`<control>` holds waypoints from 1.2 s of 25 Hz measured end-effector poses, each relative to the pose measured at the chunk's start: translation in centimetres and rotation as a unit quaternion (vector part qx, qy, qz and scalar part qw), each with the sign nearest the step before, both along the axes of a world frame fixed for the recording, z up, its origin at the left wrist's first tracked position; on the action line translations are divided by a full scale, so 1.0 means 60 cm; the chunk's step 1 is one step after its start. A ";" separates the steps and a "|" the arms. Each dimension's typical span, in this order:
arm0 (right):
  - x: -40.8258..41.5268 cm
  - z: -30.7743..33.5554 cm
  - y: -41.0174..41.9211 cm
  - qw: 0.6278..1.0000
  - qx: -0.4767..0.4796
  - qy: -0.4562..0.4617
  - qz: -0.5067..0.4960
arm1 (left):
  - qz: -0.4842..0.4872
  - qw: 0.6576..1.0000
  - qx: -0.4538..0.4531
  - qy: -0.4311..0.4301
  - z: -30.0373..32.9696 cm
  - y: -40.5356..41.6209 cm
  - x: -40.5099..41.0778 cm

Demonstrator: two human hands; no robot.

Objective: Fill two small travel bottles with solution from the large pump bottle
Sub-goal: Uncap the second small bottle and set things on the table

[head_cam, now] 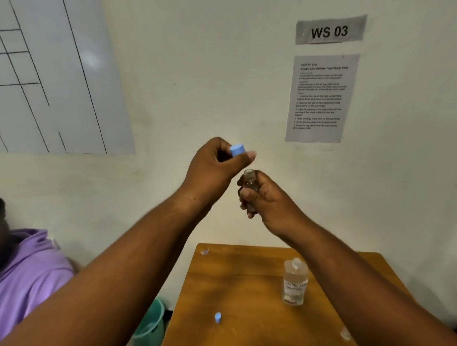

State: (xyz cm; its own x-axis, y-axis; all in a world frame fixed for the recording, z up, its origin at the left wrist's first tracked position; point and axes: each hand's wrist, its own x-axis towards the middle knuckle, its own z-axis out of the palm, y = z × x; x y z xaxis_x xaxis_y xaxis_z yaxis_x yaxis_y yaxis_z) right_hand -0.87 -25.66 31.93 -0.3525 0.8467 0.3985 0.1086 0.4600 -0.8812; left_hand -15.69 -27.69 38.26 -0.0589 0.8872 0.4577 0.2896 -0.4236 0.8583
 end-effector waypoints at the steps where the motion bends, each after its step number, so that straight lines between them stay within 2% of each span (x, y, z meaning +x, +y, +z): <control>1: 0.009 -0.007 0.005 1.000 -0.005 0.014 0.001 | 0.002 1.000 0.009 -0.006 -0.004 0.005 0.003; 4: 0.048 -0.032 0.018 0.997 -0.032 0.062 -0.023 | 0.022 1.000 0.010 0.016 -0.054 0.026 -0.007; 7: 0.109 -0.074 0.025 0.993 -0.060 0.072 -0.077 | 0.062 0.993 -0.007 0.104 -0.177 0.043 -0.045; 9: 0.158 -0.123 0.023 0.989 -0.081 0.052 -0.112 | 0.087 0.980 -0.048 0.170 -0.282 0.045 -0.075; 12: 0.235 -0.232 0.000 0.973 -0.110 -0.015 -0.204 | 0.100 0.968 -0.150 0.177 -0.430 0.030 -0.108; 14: 0.283 -0.318 -0.026 0.948 -0.133 -0.057 -0.284 | 0.103 0.953 -0.232 0.166 -0.522 0.018 -0.123; 17: 0.350 -0.441 -0.071 0.891 -0.177 -0.131 -0.397 | 0.112 0.921 -0.342 0.149 -0.652 0.000 -0.150; 19: 0.391 -0.521 -0.097 0.858 -0.221 -0.162 -0.435 | 0.108 0.896 -0.392 0.181 -0.726 -0.007 -0.161; 21: 0.416 -0.596 -0.115 0.836 -0.265 -0.183 -0.445 | 0.106 0.878 -0.410 0.224 -0.774 -0.011 -0.160; 25: 0.431 -0.723 -0.110 0.803 -0.337 -0.217 -0.441 | 0.116 0.851 -0.453 0.240 -0.825 0.001 -0.135; 30: 0.412 -0.780 -0.085 0.795 -0.344 -0.203 -0.458 | 0.115 0.839 -0.466 0.256 -0.849 0.016 -0.115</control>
State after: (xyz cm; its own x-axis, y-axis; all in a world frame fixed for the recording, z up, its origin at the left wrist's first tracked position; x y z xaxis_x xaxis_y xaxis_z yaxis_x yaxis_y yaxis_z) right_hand 23.84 -30.76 -14.87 0.5550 0.7909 -0.2578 0.4596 -0.5499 -0.6974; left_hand -22.62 -26.73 -12.69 -0.2846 0.8665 -0.4101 0.7039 0.4793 0.5241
